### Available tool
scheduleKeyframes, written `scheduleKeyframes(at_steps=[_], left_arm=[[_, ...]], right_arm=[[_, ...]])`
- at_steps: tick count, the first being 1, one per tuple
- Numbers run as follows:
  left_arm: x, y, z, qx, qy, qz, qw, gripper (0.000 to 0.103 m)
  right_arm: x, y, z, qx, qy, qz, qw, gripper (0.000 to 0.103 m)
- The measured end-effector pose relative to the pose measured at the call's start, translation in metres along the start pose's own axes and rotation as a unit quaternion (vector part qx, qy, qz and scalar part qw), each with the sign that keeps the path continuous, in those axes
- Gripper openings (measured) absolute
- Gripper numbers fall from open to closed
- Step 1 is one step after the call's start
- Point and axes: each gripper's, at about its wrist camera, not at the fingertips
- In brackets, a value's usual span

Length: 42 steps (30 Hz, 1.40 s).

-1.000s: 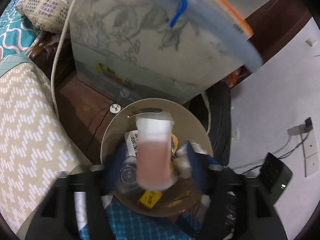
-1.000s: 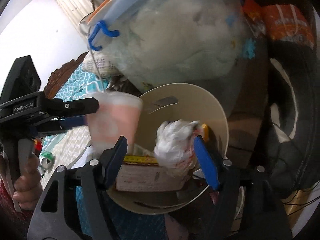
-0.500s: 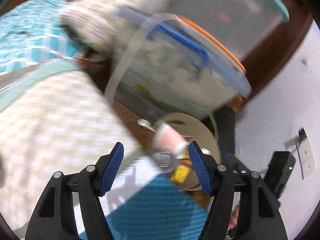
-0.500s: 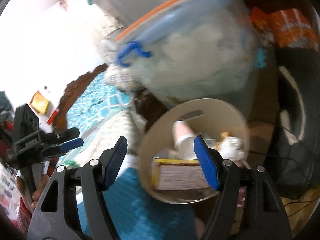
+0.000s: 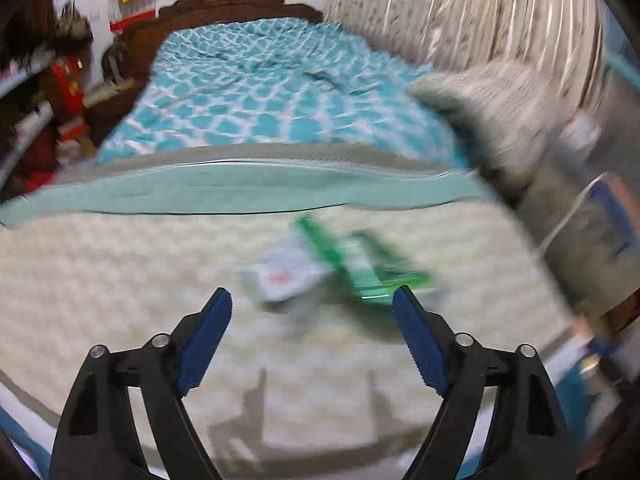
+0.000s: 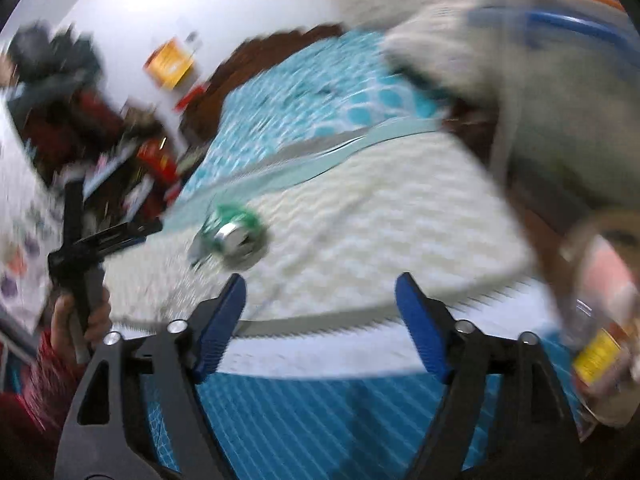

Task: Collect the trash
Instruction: 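Grasp the green snack wrapper with the left tool while the right tool grasps the green can, then carry the wrapper with the left tool while the right tool carries the can, dropping both into the bin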

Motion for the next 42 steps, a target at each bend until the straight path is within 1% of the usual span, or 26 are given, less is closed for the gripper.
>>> scheduleKeyframes(at_steps=[1,2,3,4,5,7,8,9,12,14,15,16,17,18,20,22,25,27,28,31,33,35,37,38,40,42], left_arm=[[0.006,-0.009,-0.001,0.010,-0.014,0.010,0.9998,0.079],[0.009,-0.018,-0.001,0.021,-0.026,0.010,0.9994,0.080],[0.011,-0.028,-0.001,0.032,-0.040,0.002,0.9987,0.084],[0.011,-0.037,-0.001,0.040,-0.054,-0.008,0.9977,0.091],[0.008,-0.047,0.000,0.046,-0.069,-0.015,0.9965,0.091],[0.007,-0.065,0.002,0.048,-0.096,-0.006,0.9942,0.091],[0.007,-0.073,0.002,0.048,-0.102,-0.001,0.9936,0.092],[0.006,-0.082,0.004,0.052,-0.105,-0.001,0.9931,0.092],[0.011,-0.109,0.009,0.079,-0.088,-0.020,0.9928,0.091],[0.011,-0.124,0.007,0.101,-0.071,-0.038,0.9916,0.071],[0.011,-0.124,0.006,0.090,-0.072,-0.033,0.9927,0.057],[0.011,-0.121,0.004,0.084,-0.070,-0.034,0.9934,0.040],[0.013,-0.120,0.005,0.080,-0.064,-0.039,0.9940,0.031],[0.014,-0.120,0.003,0.081,-0.056,-0.050,0.9939,0.011],[0.018,-0.119,0.003,0.090,-0.037,-0.067,0.9930,0.010],[0.019,-0.112,-0.001,0.097,-0.028,-0.084,0.9913,0.009],[0.014,-0.089,-0.016,0.095,-0.035,-0.107,0.9891,0.009],[0.007,-0.072,-0.029,0.094,-0.036,-0.129,0.9866,0.009],[0.004,-0.063,-0.035,0.095,-0.034,-0.140,0.9850,0.009],[-0.007,-0.042,-0.056,0.110,-0.019,-0.184,0.9766,0.009],[-0.021,-0.032,-0.068,0.122,-0.017,-0.211,0.9697,0.009],[-0.042,-0.025,-0.080,0.134,-0.027,-0.230,0.9636,0.009],[-0.074,-0.019,-0.088,0.145,-0.050,-0.247,0.9567,0.009],[-0.090,-0.014,-0.091,0.147,-0.065,-0.252,0.9544,0.009],[-0.131,-0.009,-0.094,0.150,-0.097,-0.266,0.9473,0.009],[-0.175,-0.003,-0.097,0.152,-0.127,-0.286,0.9377,0.009]], right_arm=[[0.017,-0.019,0.007,0.014,0.025,0.006,1.000,0.080],[0.029,-0.034,0.012,0.024,0.044,0.010,0.999,0.083],[0.041,-0.048,0.017,0.032,0.062,0.016,0.997,0.089],[0.053,-0.064,0.023,0.039,0.078,0.026,0.996,0.091],[0.066,-0.084,0.030,0.047,0.095,0.038,0.994,0.093],[0.081,-0.111,0.040,0.061,0.120,0.041,0.990,0.095],[0.088,-0.133,0.047,0.072,0.139,0.039,0.987,0.097],[0.092,-0.143,0.050,0.077,0.149,0.039,0.985,0.097],[0.105,-0.182,0.058,0.103,0.182,0.034,0.977,0.097],[0.107,-0.203,0.060,0.119,0.191,0.032,0.974,0.098],[0.106,-0.211,0.061,0.127,0.190,0.038,0.973,0.098],[0.105,-0.217,0.062,0.135,0.185,0.046,0.972,0.098],[0.103,-0.225,0.062,0.144,0.174,0.061,0.972,0.097],[0.100,-0.231,0.061,0.152,0.161,0.077,0.972,0.094],[0.100,-0.233,0.060,0.155,0.147,0.092,0.973,0.093],[0.104,-0.227,0.056,0.153,0.140,0.104,0.973,0.092],[0.114,-0.198,0.043,0.129,0.151,0.106,0.974,0.092],[0.113,-0.181,0.035,0.122,0.144,0.108,0.976,0.092],[0.110,-0.167,0.027,0.117,0.135,0.110,0.978,0.092],[0.096,-0.135,0.009,0.108,0.115,0.101,0.982,0.092],[0.081,-0.105,-0.006,0.095,0.092,0.089,0.987,0.092],[0.063,-0.075,-0.017,0.077,0.066,0.078,0.992,0.092],[0.045,-0.049,-0.026,0.055,0.046,0.060,0.996,0.092],[0.031,-0.028,-0.032,0.037,0.035,0.038,0.998,0.092],[0.012,-0.005,-0.039,0.018,0.019,0.013,1.000,0.092],[-0.016,0.028,-0.047,-0.005,-0.008,-0.012,1.000,0.092]])
Point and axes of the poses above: each gripper's, at about its wrist camera, not at the fingertips, and y roughly against the way its jaws point, x to its left, z to its top, and after that the axes turned 4 degrees about y, right-handed
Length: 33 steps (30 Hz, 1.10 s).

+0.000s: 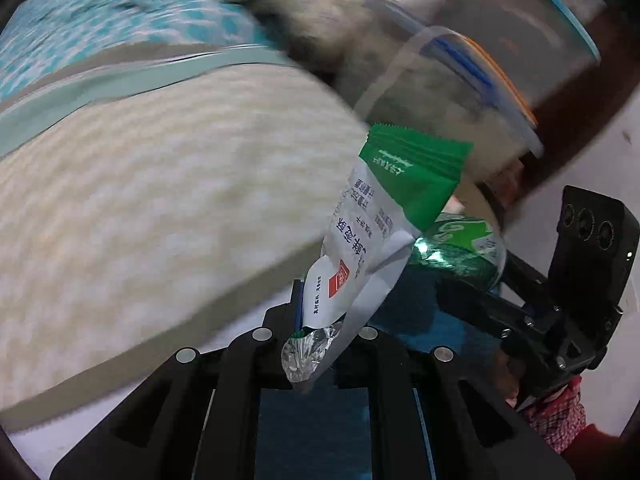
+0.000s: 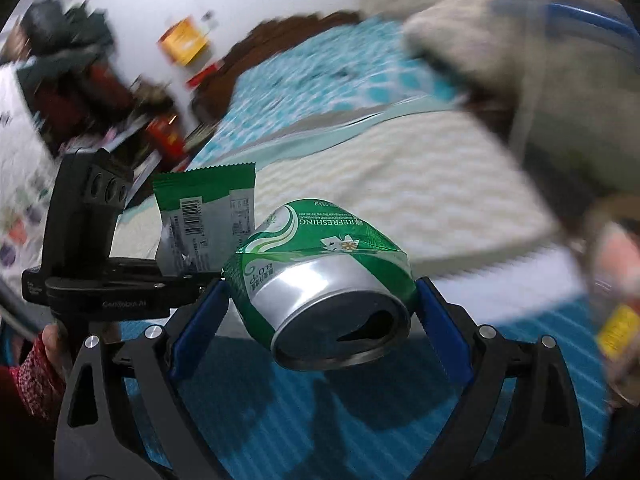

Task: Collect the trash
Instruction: 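Carry the wrapper with the left tool while the right tool carries the can, dropping both into the bin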

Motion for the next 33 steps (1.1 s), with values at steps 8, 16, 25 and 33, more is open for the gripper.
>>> scheduleKeyframes(at_steps=[8,16,25,33], left_arm=[[-0.148,-0.090,0.047,0.051,-0.109,-0.046,0.9917,0.009],[-0.224,-0.176,0.082,0.091,-0.155,-0.035,0.9832,0.010],[-0.219,-0.226,0.087,0.124,-0.139,-0.001,0.9825,0.062],[-0.193,-0.171,0.076,0.082,-0.130,-0.015,0.9880,0.070]], right_arm=[[-0.116,0.104,-0.010,-0.091,-0.081,-0.129,0.984,0.092],[-0.216,0.128,-0.032,-0.108,-0.172,-0.189,0.961,0.092],[-0.239,0.116,-0.050,-0.094,-0.208,-0.184,0.956,0.094],[-0.211,0.127,-0.058,-0.106,-0.193,-0.194,0.956,0.095]])
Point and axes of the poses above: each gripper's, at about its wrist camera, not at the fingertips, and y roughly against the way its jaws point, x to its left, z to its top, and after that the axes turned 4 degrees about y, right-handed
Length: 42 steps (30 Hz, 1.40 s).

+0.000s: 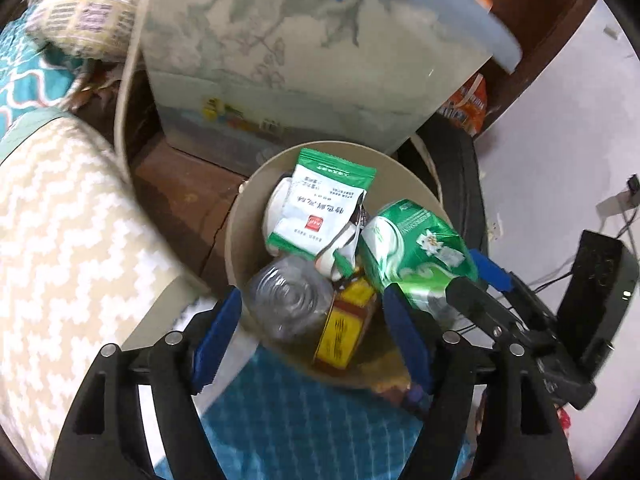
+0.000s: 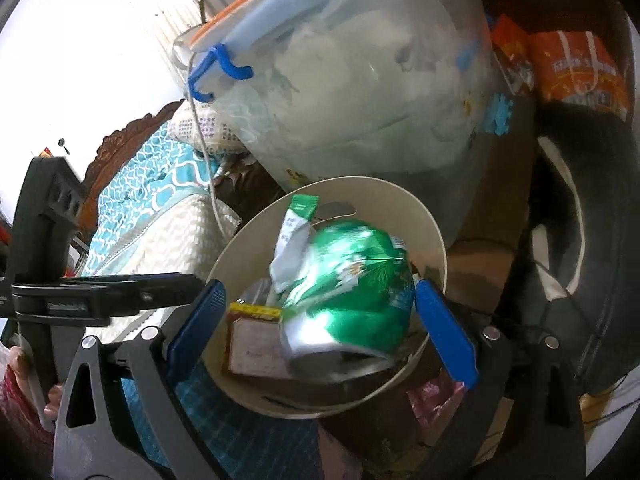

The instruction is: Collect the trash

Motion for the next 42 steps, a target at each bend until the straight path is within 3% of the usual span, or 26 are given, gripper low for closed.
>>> scheduleKeyframes(at_steps=[9,14,23,30,42], left_arm=[[0.024,0.075,-0.070,-0.063,0.006,0.049,0.9968,0.077],[0.041,0.108,-0.111,-0.090,0.015,0.108,0.9899,0.081],[0.060,0.159,-0.168,-0.126,0.033,0.174,0.9762,0.089],[0.069,0.193,-0.197,-0.152,0.041,0.196,0.9678,0.094],[0.085,0.234,-0.233,-0.182,0.073,0.228,0.9538,0.094]], right_arm=[[0.029,0.044,-0.033,-0.021,-0.023,0.029,0.999,0.095],[0.056,0.069,-0.059,-0.021,-0.028,0.043,0.998,0.095],[0.108,0.095,-0.098,-0.011,-0.039,0.050,0.998,0.095],[0.144,0.109,-0.108,-0.010,-0.023,0.057,0.998,0.095],[0.191,0.130,-0.114,-0.007,0.004,0.075,0.997,0.095]])
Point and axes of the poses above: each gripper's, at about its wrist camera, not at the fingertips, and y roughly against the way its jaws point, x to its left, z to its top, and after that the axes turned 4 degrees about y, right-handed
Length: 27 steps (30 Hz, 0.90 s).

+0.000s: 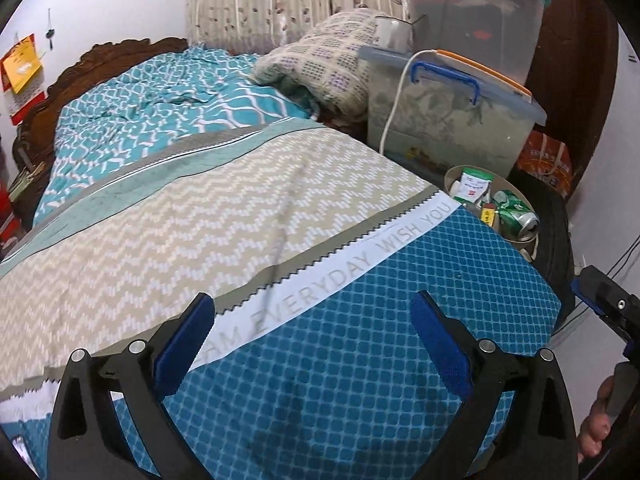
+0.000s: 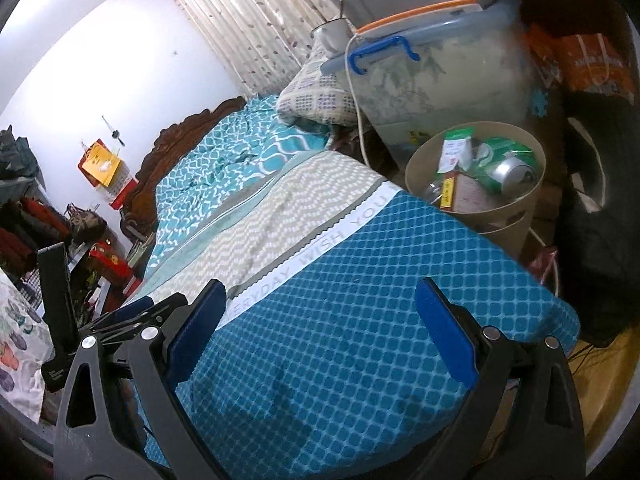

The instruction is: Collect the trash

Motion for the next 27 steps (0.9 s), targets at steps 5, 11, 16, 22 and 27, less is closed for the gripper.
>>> scheduleKeyframes(at_steps=[5,11,16,22,27], left_arm=[[0.005,0.005,-0.004,-0.005,0.002,0.009,0.9999,0.094],[0.005,0.010,-0.006,-0.011,-0.004,0.015,0.9998,0.094],[0.002,0.013,-0.007,-0.014,-0.012,0.016,0.9997,0.094],[-0.006,0.016,-0.009,-0.015,-0.023,0.009,0.9996,0.094],[-0.016,0.021,-0.011,-0.013,-0.034,-0.006,0.9993,0.094]], right_arm=[[0.009,0.004,-0.003,0.005,-0.001,0.007,1.000,0.095],[0.014,0.007,-0.008,0.010,-0.006,0.010,1.000,0.095],[0.015,0.009,-0.009,0.010,-0.011,0.010,1.000,0.095],[0.010,0.013,-0.010,0.006,-0.027,0.005,1.000,0.095],[0.009,0.017,-0.012,0.008,-0.031,0.003,0.999,0.095]])
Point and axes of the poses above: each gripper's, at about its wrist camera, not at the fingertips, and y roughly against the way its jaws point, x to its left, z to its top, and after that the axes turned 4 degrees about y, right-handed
